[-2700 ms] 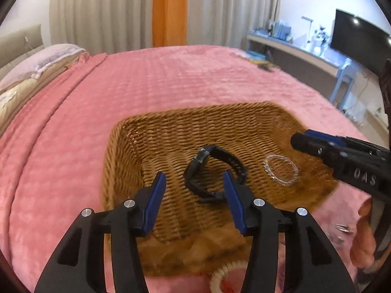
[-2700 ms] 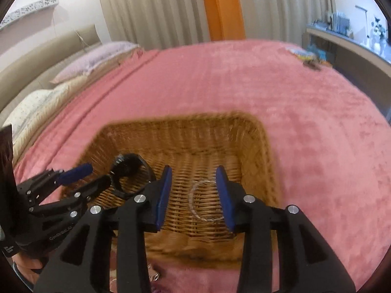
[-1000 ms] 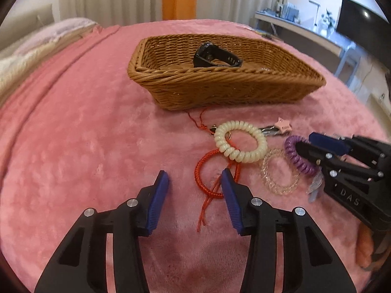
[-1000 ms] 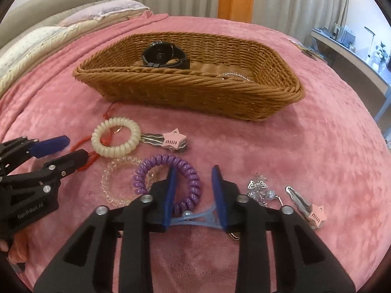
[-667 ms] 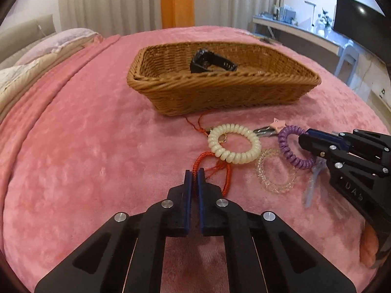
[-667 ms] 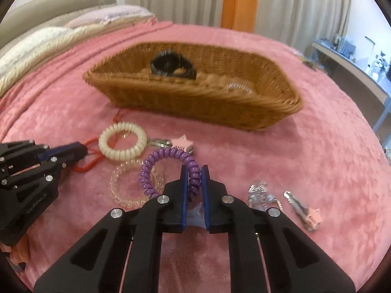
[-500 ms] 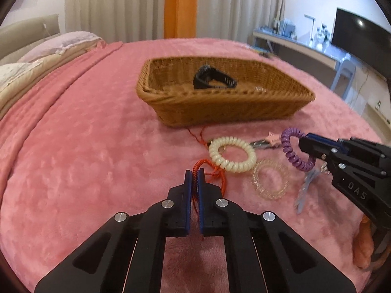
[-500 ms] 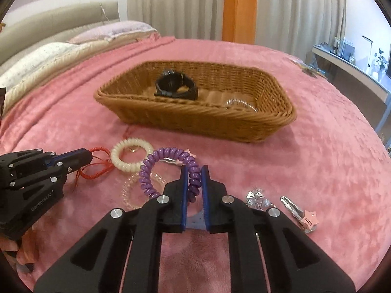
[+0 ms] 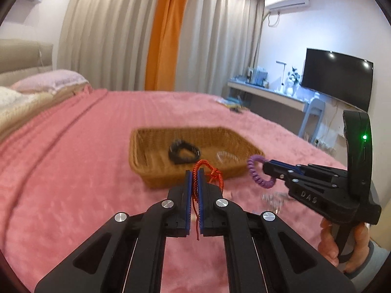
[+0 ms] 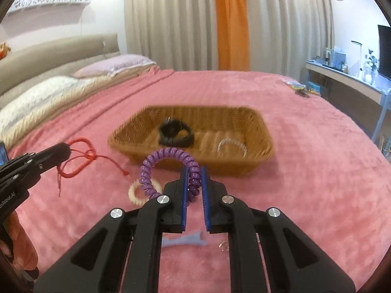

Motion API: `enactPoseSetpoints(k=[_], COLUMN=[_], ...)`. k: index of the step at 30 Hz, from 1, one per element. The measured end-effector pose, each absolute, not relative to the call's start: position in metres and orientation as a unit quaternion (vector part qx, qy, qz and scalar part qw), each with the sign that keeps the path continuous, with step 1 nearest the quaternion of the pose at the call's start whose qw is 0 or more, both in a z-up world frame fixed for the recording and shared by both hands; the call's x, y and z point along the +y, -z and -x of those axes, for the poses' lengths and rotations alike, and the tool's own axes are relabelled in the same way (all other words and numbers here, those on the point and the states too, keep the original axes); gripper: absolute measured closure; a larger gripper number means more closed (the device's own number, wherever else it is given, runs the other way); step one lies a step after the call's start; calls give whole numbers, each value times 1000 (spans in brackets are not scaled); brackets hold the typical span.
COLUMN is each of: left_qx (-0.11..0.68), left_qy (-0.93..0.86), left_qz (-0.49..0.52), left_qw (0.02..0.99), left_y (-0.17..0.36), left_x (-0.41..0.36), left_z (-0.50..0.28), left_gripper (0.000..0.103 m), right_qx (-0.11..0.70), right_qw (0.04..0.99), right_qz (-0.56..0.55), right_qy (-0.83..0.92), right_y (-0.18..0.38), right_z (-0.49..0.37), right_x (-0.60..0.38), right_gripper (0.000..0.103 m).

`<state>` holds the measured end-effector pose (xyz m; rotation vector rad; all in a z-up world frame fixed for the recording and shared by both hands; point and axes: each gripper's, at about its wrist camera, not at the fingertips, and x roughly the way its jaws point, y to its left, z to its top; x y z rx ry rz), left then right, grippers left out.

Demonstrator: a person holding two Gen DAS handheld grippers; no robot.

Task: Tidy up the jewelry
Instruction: 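Drop the red cord and purple coil into the basket, opening both tools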

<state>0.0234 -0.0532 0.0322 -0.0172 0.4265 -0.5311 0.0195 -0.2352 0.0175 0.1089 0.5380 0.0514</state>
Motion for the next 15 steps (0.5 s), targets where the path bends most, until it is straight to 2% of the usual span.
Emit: enactPoseSetpoints(k=[8,15], left_qx=[177,196], left_qy=[229,207], left_qz=[45,57], left_qw=[956,957], left_y=[-91,-72], left_x=[-56,-84], left_z=[-72,-143], left_gripper=[101,101], right_qx=[232,263], right_qw=[972,960], right_qz=[-40,-88], right_qy=[13,42], right_y=[-81,-61], right_z=[-66,-140], right_x=[-254,-276], right_gripper=[94,94])
